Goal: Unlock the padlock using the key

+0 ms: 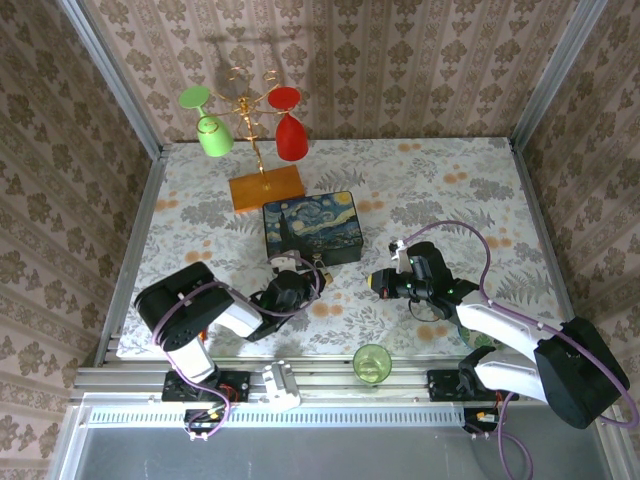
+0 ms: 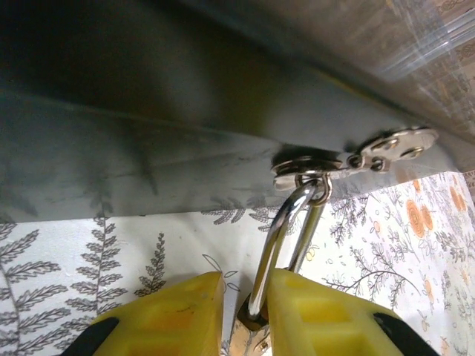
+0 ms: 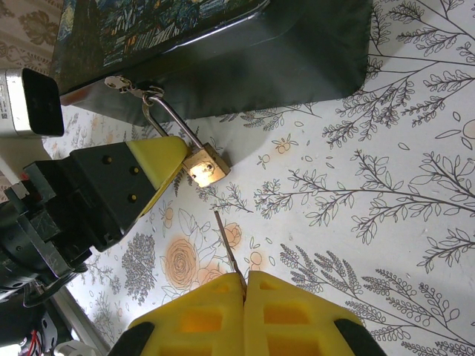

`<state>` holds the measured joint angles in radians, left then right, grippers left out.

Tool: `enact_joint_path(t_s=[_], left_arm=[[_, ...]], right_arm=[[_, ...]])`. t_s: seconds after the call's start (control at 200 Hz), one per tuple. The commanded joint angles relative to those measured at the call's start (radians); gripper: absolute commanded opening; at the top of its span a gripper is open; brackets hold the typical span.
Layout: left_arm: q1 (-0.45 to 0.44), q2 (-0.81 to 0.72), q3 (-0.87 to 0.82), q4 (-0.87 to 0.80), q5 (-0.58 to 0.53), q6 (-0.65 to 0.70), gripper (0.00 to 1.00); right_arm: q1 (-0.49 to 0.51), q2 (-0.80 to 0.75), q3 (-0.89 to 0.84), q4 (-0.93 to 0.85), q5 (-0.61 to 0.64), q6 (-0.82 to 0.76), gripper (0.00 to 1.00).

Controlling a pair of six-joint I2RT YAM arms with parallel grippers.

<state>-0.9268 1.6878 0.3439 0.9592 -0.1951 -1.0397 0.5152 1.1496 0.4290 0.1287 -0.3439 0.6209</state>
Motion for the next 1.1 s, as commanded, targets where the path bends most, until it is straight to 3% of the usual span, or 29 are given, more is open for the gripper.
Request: enact_joint_path(t_s=[0.0, 0.22, 0.315, 0.445, 0.6, 0.825, 1.095], left_arm=[[0.009, 0.012, 0.024, 0.007, 0.014, 0.004, 0.23], [0.010, 0.030, 0.040, 0.011, 0.028, 0.005, 0.23], [0.016, 0.045, 0.045, 0.009, 0.038, -0.013, 0.18], [0.021, 0.047, 0.038, 0.035, 0.050, -0.017, 0.04], [0.031, 0.007, 0.037, 0.011, 0.067, -0.031, 0.00], [0.058, -0.059, 0.019, 0.028, 0.109, -0.153, 0.00], [0.082, -0.058, 0.023, 0.029, 0.168, -0.207, 0.00]], right_arm=[[0.005, 0.008, -0.009, 0.011, 0.016, -0.024, 0.00], [0.006, 0.009, -0.012, 0.011, 0.017, -0.023, 0.00], [0.007, 0.010, -0.012, 0.012, 0.015, -0.024, 0.00], [0.006, 0.015, -0.014, 0.020, 0.010, -0.013, 0.00], [0.020, 0.059, -0.030, 0.084, -0.008, 0.031, 0.00], [0.084, 0.200, -0.004, 0.206, -0.041, 0.081, 0.00], [0.088, 0.488, 0.033, 0.543, -0.210, 0.220, 0.00]])
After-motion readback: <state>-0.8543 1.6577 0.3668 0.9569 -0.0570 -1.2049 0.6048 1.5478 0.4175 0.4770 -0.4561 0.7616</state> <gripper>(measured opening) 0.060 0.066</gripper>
